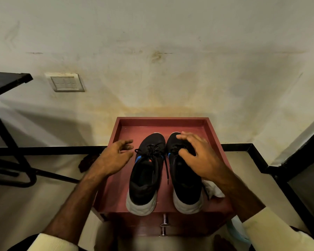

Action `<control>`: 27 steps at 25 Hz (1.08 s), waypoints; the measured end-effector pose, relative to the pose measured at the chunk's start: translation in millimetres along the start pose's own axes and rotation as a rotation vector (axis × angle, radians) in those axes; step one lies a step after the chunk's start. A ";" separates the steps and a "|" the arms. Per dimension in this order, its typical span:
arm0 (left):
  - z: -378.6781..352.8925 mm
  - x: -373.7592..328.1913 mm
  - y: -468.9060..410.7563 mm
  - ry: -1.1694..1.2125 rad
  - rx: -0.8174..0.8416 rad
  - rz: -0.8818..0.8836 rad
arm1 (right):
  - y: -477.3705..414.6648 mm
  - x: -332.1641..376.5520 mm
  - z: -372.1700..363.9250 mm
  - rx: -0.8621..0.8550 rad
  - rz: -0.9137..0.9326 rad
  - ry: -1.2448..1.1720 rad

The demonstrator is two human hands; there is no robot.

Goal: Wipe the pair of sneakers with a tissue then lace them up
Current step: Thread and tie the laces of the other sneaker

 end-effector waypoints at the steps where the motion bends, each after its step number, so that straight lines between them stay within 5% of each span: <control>1: -2.4 -1.1 -1.6 -0.012 0.025 -0.008 | -1.3 6.4 -6.5 -0.009 0.030 0.005; 7: -23.2 -5.1 -4.7 -0.081 0.166 -0.033 | -19.4 26.5 -61.4 0.107 0.153 0.368; 12: -24.3 -7.8 -12.7 0.089 0.193 -0.003 | -35.4 32.9 -69.6 0.053 0.155 0.407; 15: -23.2 -12.9 -10.6 -0.087 0.199 -0.064 | -35.0 31.8 -49.2 0.019 0.130 0.198; 20: -7.8 -20.5 -7.3 -0.092 0.096 -0.084 | -8.0 55.5 -33.0 0.291 0.143 -0.502; 23: -1.2 -26.4 -1.7 -0.109 0.044 -0.094 | 10.1 75.6 -40.3 0.478 0.232 -0.610; 25: -0.3 -26.0 0.2 -0.183 0.032 -0.120 | 4.4 66.0 -34.3 0.325 0.194 -0.527; 27: -0.3 -19.4 -1.0 -0.219 0.054 -0.111 | -9.2 40.4 -10.7 -0.023 0.084 -0.365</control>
Point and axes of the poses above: each hand's wrist, its own y-axis away from the middle knuckle, its own z-axis out of the back of the hand, x = y × z, the point moved 6 cm from there along -y, towards the middle knuckle, and after that the axes turned 3 degrees about y, right-handed, at the moved point
